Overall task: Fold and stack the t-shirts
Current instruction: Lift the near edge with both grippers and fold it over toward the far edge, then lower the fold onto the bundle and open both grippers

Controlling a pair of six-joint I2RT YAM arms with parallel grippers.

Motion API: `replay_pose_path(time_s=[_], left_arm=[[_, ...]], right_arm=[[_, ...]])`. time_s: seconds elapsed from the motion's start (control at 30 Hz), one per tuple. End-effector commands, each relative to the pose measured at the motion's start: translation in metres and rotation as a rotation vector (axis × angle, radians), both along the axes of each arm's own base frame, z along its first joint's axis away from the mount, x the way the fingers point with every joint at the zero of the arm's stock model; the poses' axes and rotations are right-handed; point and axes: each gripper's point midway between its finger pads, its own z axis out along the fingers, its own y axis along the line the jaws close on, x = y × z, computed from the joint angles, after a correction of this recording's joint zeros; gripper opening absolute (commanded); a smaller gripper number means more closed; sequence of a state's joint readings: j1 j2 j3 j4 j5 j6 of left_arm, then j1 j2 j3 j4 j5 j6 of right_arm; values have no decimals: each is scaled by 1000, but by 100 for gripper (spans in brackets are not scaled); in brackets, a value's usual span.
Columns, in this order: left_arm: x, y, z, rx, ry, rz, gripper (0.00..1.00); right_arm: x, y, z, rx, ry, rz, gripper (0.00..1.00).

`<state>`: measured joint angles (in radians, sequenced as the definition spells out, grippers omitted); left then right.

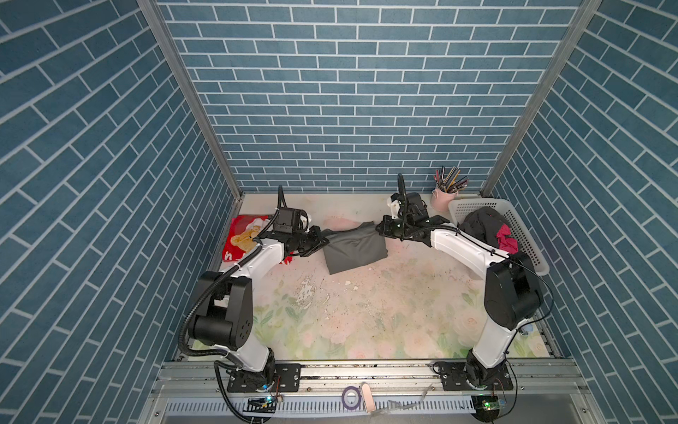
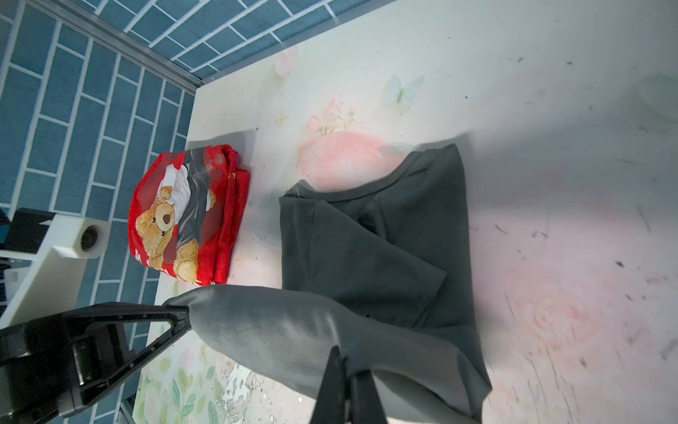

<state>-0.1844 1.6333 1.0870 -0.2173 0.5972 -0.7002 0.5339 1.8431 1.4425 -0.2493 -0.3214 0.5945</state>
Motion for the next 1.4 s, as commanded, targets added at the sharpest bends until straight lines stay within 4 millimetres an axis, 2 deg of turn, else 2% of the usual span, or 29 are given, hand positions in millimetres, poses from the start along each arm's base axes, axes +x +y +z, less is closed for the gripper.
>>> replay_pose_path(time_s=[0.0, 0.23, 0.4, 0.57, 0.73, 0.8, 0.87, 0.93, 1.03, 1.1, 1.17, 1.2, 1.3, 1.37], left_arm=[[19, 10, -1, 10, -26, 19, 0], [46, 24, -24, 24, 0, 53, 0], [65, 25, -33, 15, -1, 71, 0], [83, 22, -45, 3, 8, 75, 0], [98, 20, -53, -8, 12, 79, 0], [101, 20, -55, -7, 15, 80, 0], [103, 20, -56, -8, 14, 78, 0], [105, 19, -53, -9, 11, 77, 38], [111, 22, -35, -14, -30, 81, 87], [115, 26, -13, 2, -72, 80, 87], [112, 27, 6, 5, -107, 77, 88], [108, 26, 13, -1, -117, 71, 88], [88, 19, 24, -19, -134, 49, 88], [72, 13, 26, -47, -140, 41, 88]], right_arm=[[11, 14, -4, 23, 6, 80, 0], [47, 28, -25, 27, 34, 98, 0], [66, 26, -43, 41, 66, 93, 0], [82, 26, -47, 59, 69, 89, 0], [96, 27, -60, 69, 89, 87, 0], [100, 28, -64, 78, 94, 85, 5], [103, 29, -67, 81, 99, 82, 15], [105, 30, -67, 88, 99, 85, 25], [107, 32, -54, 100, 73, 92, 42], [110, 30, -39, 82, 44, 92, 54], [108, 25, -22, 67, 12, 88, 60], [105, 22, -12, 61, -6, 81, 68], [85, 14, 8, 77, -51, 77, 81], [66, 12, 13, 107, -58, 86, 84]])
